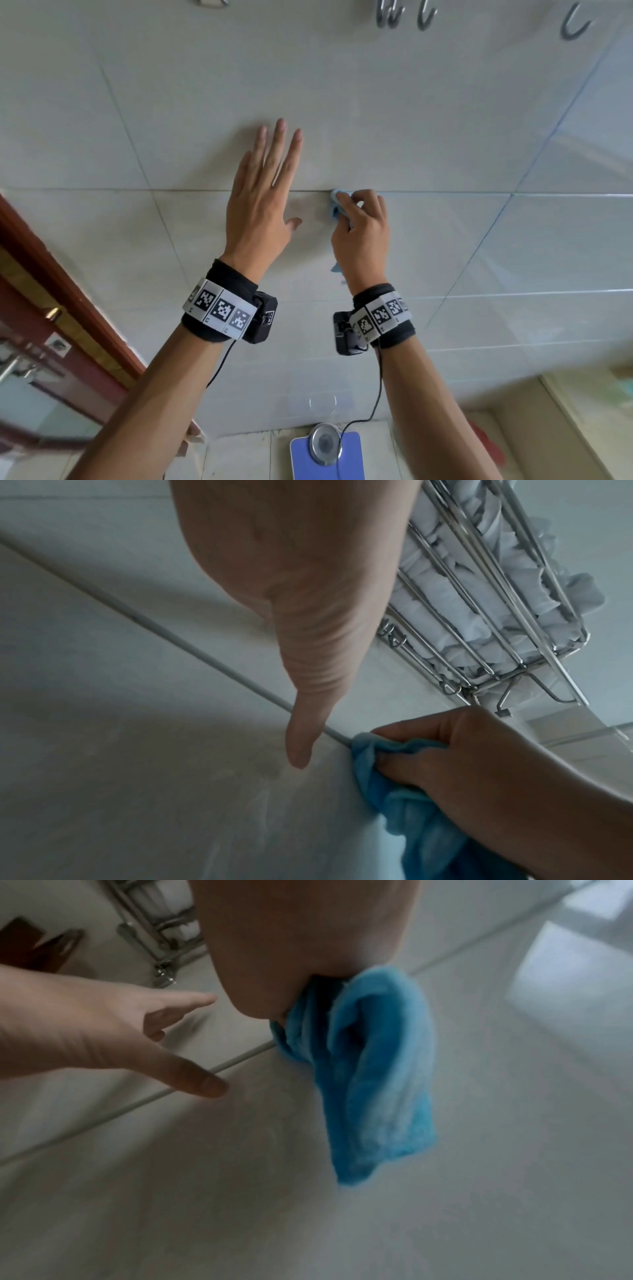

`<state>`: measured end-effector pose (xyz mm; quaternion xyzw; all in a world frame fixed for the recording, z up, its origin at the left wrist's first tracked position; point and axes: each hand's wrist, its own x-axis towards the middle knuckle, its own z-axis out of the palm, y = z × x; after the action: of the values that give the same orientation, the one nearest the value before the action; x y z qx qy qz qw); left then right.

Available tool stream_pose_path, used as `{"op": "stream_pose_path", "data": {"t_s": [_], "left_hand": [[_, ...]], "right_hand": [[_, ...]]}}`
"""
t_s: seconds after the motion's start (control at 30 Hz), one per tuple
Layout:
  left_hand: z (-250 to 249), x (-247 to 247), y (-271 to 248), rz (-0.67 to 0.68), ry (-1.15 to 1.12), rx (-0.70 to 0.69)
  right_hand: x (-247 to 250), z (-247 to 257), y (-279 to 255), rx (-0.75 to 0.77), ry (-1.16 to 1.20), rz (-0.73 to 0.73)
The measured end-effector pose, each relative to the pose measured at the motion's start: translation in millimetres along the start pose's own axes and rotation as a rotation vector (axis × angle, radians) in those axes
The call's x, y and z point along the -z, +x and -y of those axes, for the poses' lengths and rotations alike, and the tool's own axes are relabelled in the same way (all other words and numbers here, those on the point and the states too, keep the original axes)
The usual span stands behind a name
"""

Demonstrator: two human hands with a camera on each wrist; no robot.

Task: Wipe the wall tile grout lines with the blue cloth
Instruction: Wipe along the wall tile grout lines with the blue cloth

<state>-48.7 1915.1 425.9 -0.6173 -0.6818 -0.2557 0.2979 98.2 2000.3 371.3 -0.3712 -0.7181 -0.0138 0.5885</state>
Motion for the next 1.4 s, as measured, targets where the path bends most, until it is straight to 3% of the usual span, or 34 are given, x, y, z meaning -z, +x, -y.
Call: {"op": "stream_pose_path", "data": {"t_s": [0.1, 0.2, 0.37, 0.5, 0.63, 0.8, 0.9, 1.0, 1.17, 1.3, 1.4], "left_hand": [[-6.7, -3.2, 3.3, -0.005, 0.013, 0.022], [-15.8, -4.5, 4.5, -0.011, 0.019, 0.033], [-25.1, -7.4, 8.0, 0.002, 0.058, 0.028], [-21.6, -6.8, 8.5, 0.037, 0.105, 0.028], [-19.9, -5.7, 6.4, 0.054, 0.126, 0.024], [-21.0, -5.7, 4.7, 0.056, 0.124, 0.015], [-20.6, -6.7, 4.0, 0.053, 0.123, 0.013], [-23.4, -8.6, 5.0, 0.055, 0.109, 0.011], [-30.5, -11.7, 7.7, 0.036, 0.082, 0.038], [-33.4, -16.7, 7.8, 0.016, 0.081, 0.051], [-40.1, -22.4, 8.9, 0.002, 0.051, 0.071]], "right_hand": [[15.2, -24.7, 5.6, -0.052, -0.028, -0.055], [10.2, -13.6, 2.3, -0.137, 0.039, -0.076], [15.4, -11.1, 12.8, 0.098, 0.043, 0.082], [25.4, -30.9, 12.0, -0.063, 0.044, 0.012], [9.7, -15.2, 2.6, -0.176, 0.126, -0.054], [25.3, -26.7, 7.0, -0.039, 0.077, 0.037], [44.3, -57.2, 12.8, -0.195, 0.037, -0.096], [37.5, -52.8, 9.1, -0.276, 0.043, -0.167], [41.8, -48.7, 8.0, -0.114, 0.003, -0.010], [69.0, -88.6, 18.5, -0.263, -0.073, -0.144], [57.3, -88.2, 13.5, -0.316, -0.086, -0.242]]}}
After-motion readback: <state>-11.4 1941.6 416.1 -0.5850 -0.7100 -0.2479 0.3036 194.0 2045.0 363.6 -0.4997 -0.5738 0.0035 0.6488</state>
